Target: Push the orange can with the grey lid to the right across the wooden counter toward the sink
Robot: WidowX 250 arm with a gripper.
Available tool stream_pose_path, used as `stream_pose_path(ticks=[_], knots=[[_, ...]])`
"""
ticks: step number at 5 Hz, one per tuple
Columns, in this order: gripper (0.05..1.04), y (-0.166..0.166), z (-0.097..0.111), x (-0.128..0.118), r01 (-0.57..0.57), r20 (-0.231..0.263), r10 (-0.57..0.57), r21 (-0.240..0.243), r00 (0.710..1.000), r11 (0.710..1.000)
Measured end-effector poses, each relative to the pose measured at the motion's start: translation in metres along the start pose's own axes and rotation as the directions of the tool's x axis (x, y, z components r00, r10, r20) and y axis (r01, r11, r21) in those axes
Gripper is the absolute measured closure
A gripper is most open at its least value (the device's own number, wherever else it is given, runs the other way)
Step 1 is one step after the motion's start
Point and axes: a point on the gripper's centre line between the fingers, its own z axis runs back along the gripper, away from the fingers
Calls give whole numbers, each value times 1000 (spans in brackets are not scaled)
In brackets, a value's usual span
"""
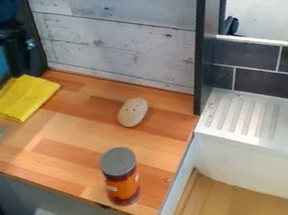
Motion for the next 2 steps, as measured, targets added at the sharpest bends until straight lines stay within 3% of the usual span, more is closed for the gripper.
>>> stream_pose_path(ticks=[1,2], knots=[[83,17,6,-20,18,6,-18,-2,1000,1000],[83,24,3,-23,29,38,-29,5,999,1000]])
